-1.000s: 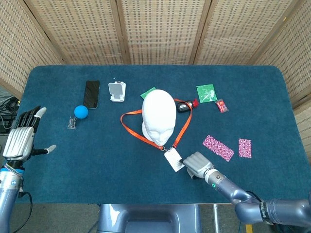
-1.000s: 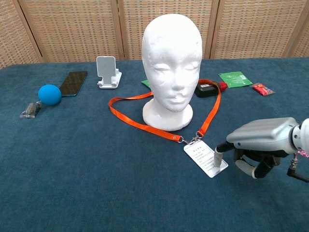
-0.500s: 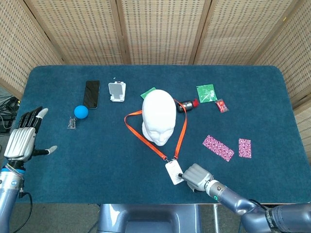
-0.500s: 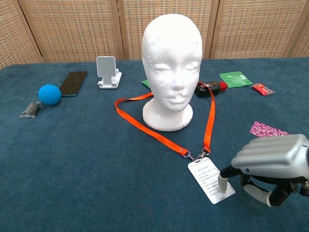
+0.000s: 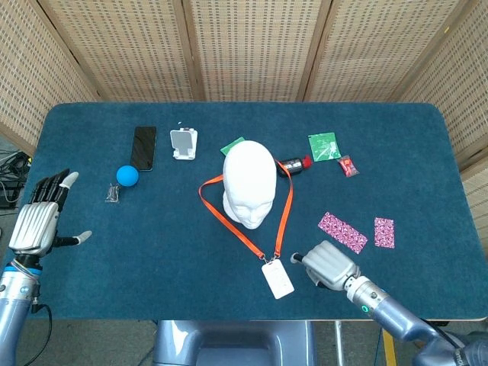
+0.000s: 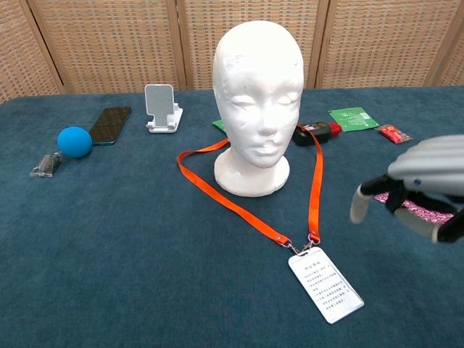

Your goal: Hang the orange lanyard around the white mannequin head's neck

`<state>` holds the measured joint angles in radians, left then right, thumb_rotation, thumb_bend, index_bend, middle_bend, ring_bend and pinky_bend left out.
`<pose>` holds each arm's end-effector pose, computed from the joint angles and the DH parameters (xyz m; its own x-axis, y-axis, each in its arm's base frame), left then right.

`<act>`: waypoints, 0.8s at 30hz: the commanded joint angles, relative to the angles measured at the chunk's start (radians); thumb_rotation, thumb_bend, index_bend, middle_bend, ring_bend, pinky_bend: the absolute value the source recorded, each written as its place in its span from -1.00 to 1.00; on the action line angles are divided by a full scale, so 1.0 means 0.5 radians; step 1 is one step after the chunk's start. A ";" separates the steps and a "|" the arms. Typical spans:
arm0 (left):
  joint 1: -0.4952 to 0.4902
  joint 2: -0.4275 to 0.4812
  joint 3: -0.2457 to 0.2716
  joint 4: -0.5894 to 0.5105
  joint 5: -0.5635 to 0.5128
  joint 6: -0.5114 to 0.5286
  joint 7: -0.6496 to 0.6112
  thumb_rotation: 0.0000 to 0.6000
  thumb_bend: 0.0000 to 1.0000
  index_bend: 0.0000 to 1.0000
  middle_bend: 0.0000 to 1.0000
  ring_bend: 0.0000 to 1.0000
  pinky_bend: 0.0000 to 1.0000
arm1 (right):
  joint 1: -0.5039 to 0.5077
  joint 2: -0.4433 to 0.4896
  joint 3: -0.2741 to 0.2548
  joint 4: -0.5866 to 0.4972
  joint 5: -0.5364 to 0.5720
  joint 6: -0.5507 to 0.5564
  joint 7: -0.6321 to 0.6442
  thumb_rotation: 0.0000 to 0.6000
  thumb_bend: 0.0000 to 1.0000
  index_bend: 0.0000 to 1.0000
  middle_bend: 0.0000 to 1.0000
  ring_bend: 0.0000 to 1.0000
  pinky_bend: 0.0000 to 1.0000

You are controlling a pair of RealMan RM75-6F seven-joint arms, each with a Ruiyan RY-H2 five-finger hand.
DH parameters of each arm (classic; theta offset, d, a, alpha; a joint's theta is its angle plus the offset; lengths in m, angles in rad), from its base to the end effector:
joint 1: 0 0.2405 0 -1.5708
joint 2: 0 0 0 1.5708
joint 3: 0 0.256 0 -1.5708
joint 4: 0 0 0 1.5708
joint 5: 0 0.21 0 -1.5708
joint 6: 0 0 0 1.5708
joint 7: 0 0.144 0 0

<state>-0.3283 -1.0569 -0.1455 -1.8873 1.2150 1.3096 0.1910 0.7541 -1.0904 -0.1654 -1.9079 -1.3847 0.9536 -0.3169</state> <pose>-0.2386 0.2559 0.1522 0.3287 0.0633 0.9423 0.9444 -0.0302 -0.3274 -0.1709 -0.2525 0.0582 0.6853 -0.3461 0.6408 -0.6791 -0.6217 0.3904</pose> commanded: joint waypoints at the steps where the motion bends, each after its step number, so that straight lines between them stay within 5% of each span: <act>1: 0.027 0.000 0.022 0.010 0.047 0.031 -0.020 1.00 -0.94 -1.00 -1.00 -1.00 -1.00 | -0.203 0.199 0.015 0.130 -0.221 0.285 0.321 1.00 0.79 -0.36 0.53 0.58 0.93; 6: 0.095 0.010 0.081 0.024 0.156 0.100 -0.069 1.00 -0.94 -1.00 -1.00 -1.00 -1.00 | -0.482 0.164 0.054 0.504 -0.304 0.714 0.665 1.00 0.78 -0.33 0.53 0.58 0.93; 8: 0.134 0.014 0.111 0.030 0.216 0.142 -0.103 1.00 -0.94 -1.00 -1.00 -1.00 -1.00 | -0.626 0.089 0.104 0.705 -0.290 0.941 0.855 1.00 0.63 -0.34 0.51 0.55 0.89; 9: 0.150 0.014 0.124 0.038 0.244 0.159 -0.119 1.00 -0.94 -1.00 -1.00 -1.00 -1.00 | -0.675 0.053 0.122 0.782 -0.293 1.020 0.915 1.00 0.45 -0.36 0.48 0.51 0.83; 10: 0.158 0.013 0.132 0.044 0.261 0.168 -0.130 1.00 -0.94 -1.00 -1.00 -1.00 -1.00 | -0.699 0.031 0.131 0.824 -0.299 1.057 0.945 1.00 0.02 -0.43 0.36 0.37 0.67; 11: 0.171 0.013 0.145 0.058 0.288 0.178 -0.149 1.00 -0.96 -1.00 -1.00 -1.00 -1.00 | -0.740 0.008 0.145 0.875 -0.286 1.105 0.981 1.00 -0.47 -0.56 0.12 0.09 0.35; 13: 0.196 0.020 0.179 0.088 0.341 0.187 -0.200 0.99 -0.99 -1.00 -1.00 -1.00 -1.00 | -0.809 0.004 0.139 0.924 -0.243 1.127 1.018 1.00 -0.96 -0.85 -0.50 -0.57 -0.42; 14: 0.212 0.029 0.200 0.109 0.374 0.195 -0.233 0.97 -1.00 -1.00 -1.00 -1.00 -1.00 | -0.848 0.021 0.133 0.920 -0.216 1.131 1.045 1.00 -1.00 -0.96 -0.80 -0.86 -0.78; 16: 0.231 0.037 0.214 0.140 0.409 0.212 -0.276 0.94 -1.00 -1.00 -1.00 -1.00 -1.00 | -0.887 0.029 0.140 0.917 -0.215 1.150 1.075 1.00 -1.00 -1.00 -1.00 -1.00 -1.00; 24: 0.288 0.046 0.227 0.191 0.450 0.269 -0.355 0.92 -1.00 -1.00 -1.00 -1.00 -1.00 | -0.992 -0.018 0.178 0.968 -0.252 1.238 0.926 1.00 -1.00 -1.00 -1.00 -1.00 -1.00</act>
<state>-0.1890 -1.0354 -0.0329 -1.7962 1.4339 1.4385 0.0210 0.2713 -1.0890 -0.0850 -1.4273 -1.5059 1.5611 0.1645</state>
